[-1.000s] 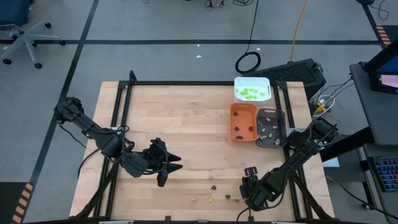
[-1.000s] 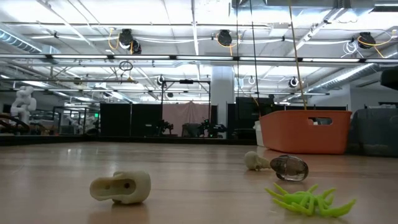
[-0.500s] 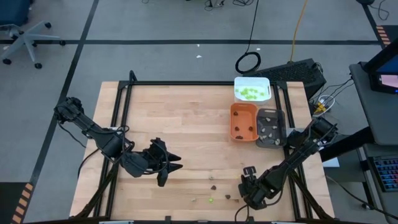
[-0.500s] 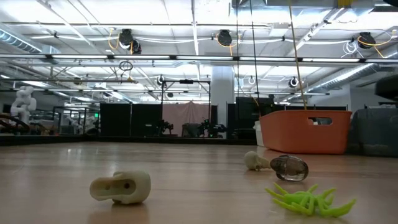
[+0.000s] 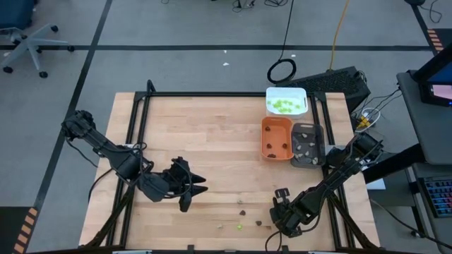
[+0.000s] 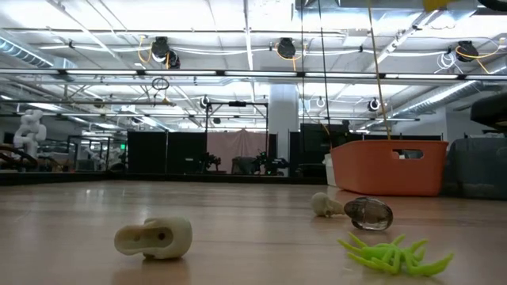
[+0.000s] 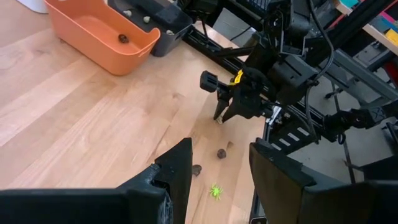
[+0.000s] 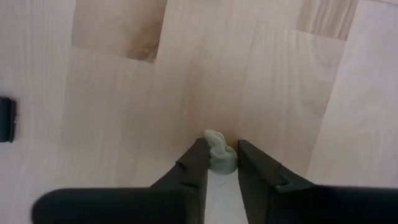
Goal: Sort Halloween decoration
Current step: Put the white skull toy into the black bin
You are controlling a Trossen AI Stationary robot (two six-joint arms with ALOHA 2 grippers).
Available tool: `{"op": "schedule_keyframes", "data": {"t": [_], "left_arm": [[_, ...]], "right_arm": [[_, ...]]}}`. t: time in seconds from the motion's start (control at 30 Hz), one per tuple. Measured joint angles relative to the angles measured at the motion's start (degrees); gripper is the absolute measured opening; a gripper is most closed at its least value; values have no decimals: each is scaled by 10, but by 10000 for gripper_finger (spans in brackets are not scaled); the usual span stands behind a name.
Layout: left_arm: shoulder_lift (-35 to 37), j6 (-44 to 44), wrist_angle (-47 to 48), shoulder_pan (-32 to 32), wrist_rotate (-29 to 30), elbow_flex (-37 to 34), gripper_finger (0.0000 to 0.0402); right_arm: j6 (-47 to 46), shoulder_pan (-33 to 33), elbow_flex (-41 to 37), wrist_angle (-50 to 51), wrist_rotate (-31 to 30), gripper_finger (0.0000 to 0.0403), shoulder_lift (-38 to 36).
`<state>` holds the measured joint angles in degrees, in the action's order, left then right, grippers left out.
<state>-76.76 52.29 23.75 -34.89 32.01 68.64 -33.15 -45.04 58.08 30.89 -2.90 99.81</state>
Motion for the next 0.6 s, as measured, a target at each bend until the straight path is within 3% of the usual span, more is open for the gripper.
{"op": "schedule_keyframes", "data": {"t": [0.17, 0.6], "left_arm": [[-4, 14, 0, 1, 2, 0, 164], [-9, 29, -3, 0, 1, -1, 164]], "right_arm": [[-6, 0, 0, -7, 5, 19, 0], [-61, 0, 13, -10, 21, 19, -52]]}}
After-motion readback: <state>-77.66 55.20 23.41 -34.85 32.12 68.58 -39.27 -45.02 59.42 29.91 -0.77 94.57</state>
